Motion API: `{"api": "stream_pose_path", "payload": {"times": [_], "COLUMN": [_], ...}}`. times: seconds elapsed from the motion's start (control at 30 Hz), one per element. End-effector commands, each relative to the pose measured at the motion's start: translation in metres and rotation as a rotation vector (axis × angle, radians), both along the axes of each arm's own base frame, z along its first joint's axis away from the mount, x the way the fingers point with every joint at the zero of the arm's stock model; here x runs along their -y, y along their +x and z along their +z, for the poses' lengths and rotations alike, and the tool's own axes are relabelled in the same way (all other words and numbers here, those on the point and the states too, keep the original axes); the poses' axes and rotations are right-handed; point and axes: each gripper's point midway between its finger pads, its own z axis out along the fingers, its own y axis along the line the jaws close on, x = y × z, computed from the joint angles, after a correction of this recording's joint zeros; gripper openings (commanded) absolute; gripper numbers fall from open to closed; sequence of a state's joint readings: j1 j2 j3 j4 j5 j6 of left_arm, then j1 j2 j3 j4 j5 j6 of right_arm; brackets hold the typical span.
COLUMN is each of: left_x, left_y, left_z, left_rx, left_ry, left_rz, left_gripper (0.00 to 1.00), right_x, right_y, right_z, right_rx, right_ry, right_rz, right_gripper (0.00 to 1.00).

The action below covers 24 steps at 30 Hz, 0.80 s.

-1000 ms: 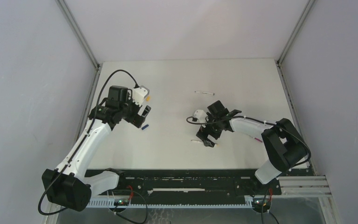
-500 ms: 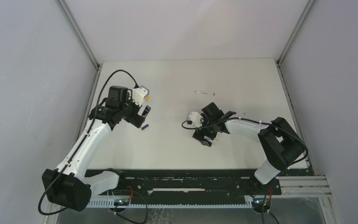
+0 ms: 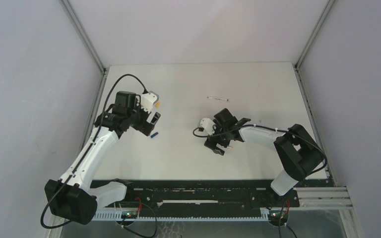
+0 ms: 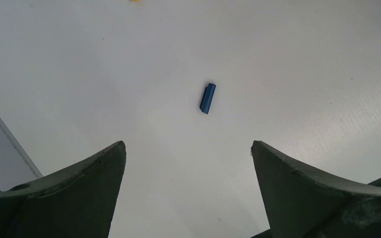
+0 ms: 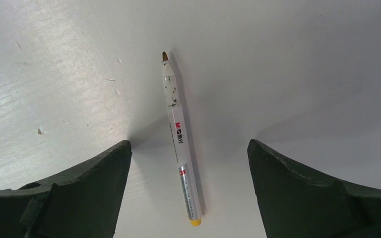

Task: Open the pen caps
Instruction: Adjust the pen at the center of the board, then pick up the pen from the center of the board.

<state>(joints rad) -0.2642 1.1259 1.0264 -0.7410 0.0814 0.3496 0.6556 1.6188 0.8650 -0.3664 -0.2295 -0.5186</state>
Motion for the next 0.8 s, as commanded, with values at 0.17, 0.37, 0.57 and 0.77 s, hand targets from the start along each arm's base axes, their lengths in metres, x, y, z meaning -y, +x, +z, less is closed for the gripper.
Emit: {"api": "stream_pose_path", "payload": {"times": [0.17, 0.37, 0.57, 0.77], "left_x": [-0.001, -0.001, -0.001, -0.002], "left_y": [0.0, 0.0, 0.0, 0.001], "left_z": [-0.007, -0.008, -0.008, -0.008], "left_rx": [0.004, 0.002, 0.003, 0.004], "left_ry": [-0.01, -0.01, -0.01, -0.006], "left_rz": [0.015, 0.013, 0.013, 0.017], "left_gripper": [1.0, 1.0, 1.0, 1.0], "right_x": [0.014, 0.02, 0.027, 0.044], "right_y": [0.01, 0.02, 0.029, 0.047], "right_z": [-0.007, 0.002, 0.014, 0.045], "right_rx": [0.049, 0.079, 0.08, 0.124], "right_ry": [-0.099, -0.093, -0.053, -0.038], "right_rz": [-0.009, -0.045, -0.093, -0.159], "right_gripper": [0.87, 0.91, 0.93, 0.93]}}
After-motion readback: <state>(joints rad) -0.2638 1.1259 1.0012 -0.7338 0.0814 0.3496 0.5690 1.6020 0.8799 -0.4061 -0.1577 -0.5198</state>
